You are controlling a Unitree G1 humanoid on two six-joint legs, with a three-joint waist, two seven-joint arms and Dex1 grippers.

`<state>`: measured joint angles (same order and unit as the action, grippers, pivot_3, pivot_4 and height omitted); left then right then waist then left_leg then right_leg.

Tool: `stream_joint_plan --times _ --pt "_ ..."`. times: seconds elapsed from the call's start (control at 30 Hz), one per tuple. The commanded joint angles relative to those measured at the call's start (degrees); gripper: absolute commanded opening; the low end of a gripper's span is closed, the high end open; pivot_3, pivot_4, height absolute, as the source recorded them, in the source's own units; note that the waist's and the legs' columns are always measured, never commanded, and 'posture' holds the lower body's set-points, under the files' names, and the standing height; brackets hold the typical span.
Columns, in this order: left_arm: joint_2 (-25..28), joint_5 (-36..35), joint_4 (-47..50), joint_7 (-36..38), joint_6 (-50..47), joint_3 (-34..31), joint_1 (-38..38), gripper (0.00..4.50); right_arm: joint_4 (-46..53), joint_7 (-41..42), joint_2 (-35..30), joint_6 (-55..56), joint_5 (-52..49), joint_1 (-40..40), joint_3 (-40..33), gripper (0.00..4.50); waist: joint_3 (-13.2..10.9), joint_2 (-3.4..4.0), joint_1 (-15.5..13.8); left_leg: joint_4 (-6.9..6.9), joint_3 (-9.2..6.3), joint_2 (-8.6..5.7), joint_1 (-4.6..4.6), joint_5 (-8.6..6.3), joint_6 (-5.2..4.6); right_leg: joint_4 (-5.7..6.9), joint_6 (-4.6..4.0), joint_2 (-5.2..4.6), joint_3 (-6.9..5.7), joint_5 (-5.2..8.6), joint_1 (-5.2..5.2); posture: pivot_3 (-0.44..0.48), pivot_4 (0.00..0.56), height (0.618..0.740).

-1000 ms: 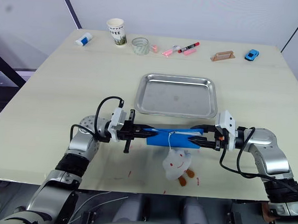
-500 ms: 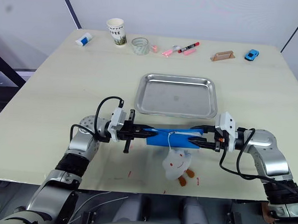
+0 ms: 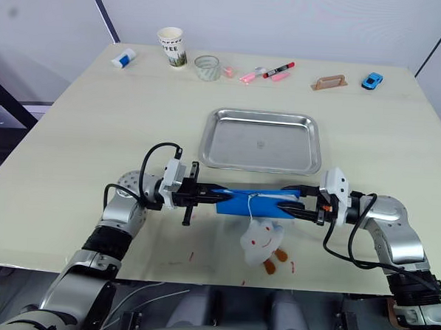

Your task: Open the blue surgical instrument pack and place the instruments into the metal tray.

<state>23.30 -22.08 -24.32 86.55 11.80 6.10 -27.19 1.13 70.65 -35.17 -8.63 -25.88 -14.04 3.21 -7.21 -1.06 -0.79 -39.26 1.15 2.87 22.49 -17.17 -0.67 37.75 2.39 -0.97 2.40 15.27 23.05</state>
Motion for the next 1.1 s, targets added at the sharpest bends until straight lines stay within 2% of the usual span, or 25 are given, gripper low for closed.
stream_joint_plan --times 0.03,0.07,0.23,0.37,0.47,0.6,0.67,0.7,0.73,0.9,1.1 --pt "0.35 -0.15 -0.60 0.72 0.89 -0.74 -0.23 0.00 0.40 -0.26 0.34 0.60 -0.88 0.09 -1.63 0.26 0.00 0.00 0.02 0.00 0.00 0.00 0.00 0.00 0.00 0.00 0.00 0.00 0.00 0.00 0.00 0.000 0.150 0.740" --pt "0.38 -0.18 -0.61 0.74 0.88 -0.74 -0.15 0.00 0.35 -0.22 0.42 0.64 -0.84 0.13 -1.58 0.05 0.00 0.00 0.02 0.00 0.01 0.00 0.00 0.00 0.00 0.00 0.00 0.00 0.01 0.00 0.00 0.000 0.150 0.740" --pt "0.58 -0.74 0.01 0.36 0.05 -1.13 0.31 0.00 -0.11 0.28 0.42 0.52 -0.89 -0.04 -1.53 0.05 0.00 0.00 0.04 0.00 0.01 0.00 -0.01 0.00 0.00 0.02 0.00 0.00 0.01 0.00 0.00 0.000 0.150 0.740" --pt "2.41 -4.20 3.10 0.19 -7.50 -2.61 0.93 0.00 -0.20 0.54 0.05 0.30 -0.96 -0.46 -1.77 0.05 0.00 0.00 0.08 0.00 0.00 0.00 -0.03 0.00 0.00 0.04 0.00 0.00 0.02 0.00 0.00 0.000 0.150 0.740" --pt "4.27 -5.64 5.11 -0.86 -10.95 -4.30 1.73 0.98 -0.31 0.76 -0.23 0.16 -0.92 -0.81 -1.83 0.00 0.00 0.01 0.12 0.01 0.00 0.01 -0.02 0.00 0.00 0.04 0.00 0.01 0.01 0.00 0.00 0.000 0.150 0.740" --pt "8.69 -8.88 10.71 -3.23 -18.78 -7.92 3.91 2.82 -1.01 1.14 -0.70 0.31 -0.91 -1.29 -1.90 0.00 -0.01 0.02 -0.04 0.01 -0.03 0.04 -0.03 0.00 0.00 0.06 0.00 0.00 0.01 0.00 0.01 0.000 0.150 0.740" --pt "11.24 -10.57 14.37 -4.12 -22.47 -9.64 5.55 3.60 -1.65 1.30 -0.88 0.44 -0.84 -1.63 -1.93 0.00 -0.01 0.02 -0.09 0.00 -0.03 0.03 -0.02 0.00 0.00 0.05 0.00 -0.03 -0.01 0.00 0.00 0.000 0.150 0.740" --pt "12.34 -11.52 16.22 -4.50 -24.36 -10.42 6.36 4.17 -2.04 1.39 -0.92 0.54 -0.77 -1.84 -1.94 0.00 -0.01 0.02 -0.08 0.00 -0.03 0.03 -0.02 0.00 0.00 0.04 0.00 -0.04 0.01 0.00 0.00 0.000 0.150 0.740" --pt "13.55 -12.69 18.38 -4.67 -26.39 -11.12 7.35 4.39 -2.44 1.53 -0.97 0.63 -0.71 -2.03 -1.97 0.00 -0.02 0.03 -0.04 0.00 -0.03 0.02 -0.02 0.00 0.00 0.05 0.00 -0.04 0.01 0.00 0.00 0.000 0.150 0.740" --pt "17.90 -17.01 28.17 -6.63 -34.52 -13.19 11.64 4.46 -3.97 2.26 -1.18 0.83 -0.67 -3.01 -2.19 0.00 -0.04 0.06 -0.06 0.01 -0.04 0.07 -0.03 0.00 0.00 0.05 0.00 -0.03 0.01 0.00 0.01 0.000 0.150 0.740" --pt "19.79 -19.40 38.13 -9.10 -39.22 -12.71 15.65 4.46 -5.59 3.01 -1.21 1.10 -0.54 -4.04 -2.39 0.00 -0.04 0.06 -0.09 0.01 -0.03 0.07 -0.04 0.00 0.00 0.04 0.00 -0.04 0.03 0.00 0.00 0.000 0.150 0.740"
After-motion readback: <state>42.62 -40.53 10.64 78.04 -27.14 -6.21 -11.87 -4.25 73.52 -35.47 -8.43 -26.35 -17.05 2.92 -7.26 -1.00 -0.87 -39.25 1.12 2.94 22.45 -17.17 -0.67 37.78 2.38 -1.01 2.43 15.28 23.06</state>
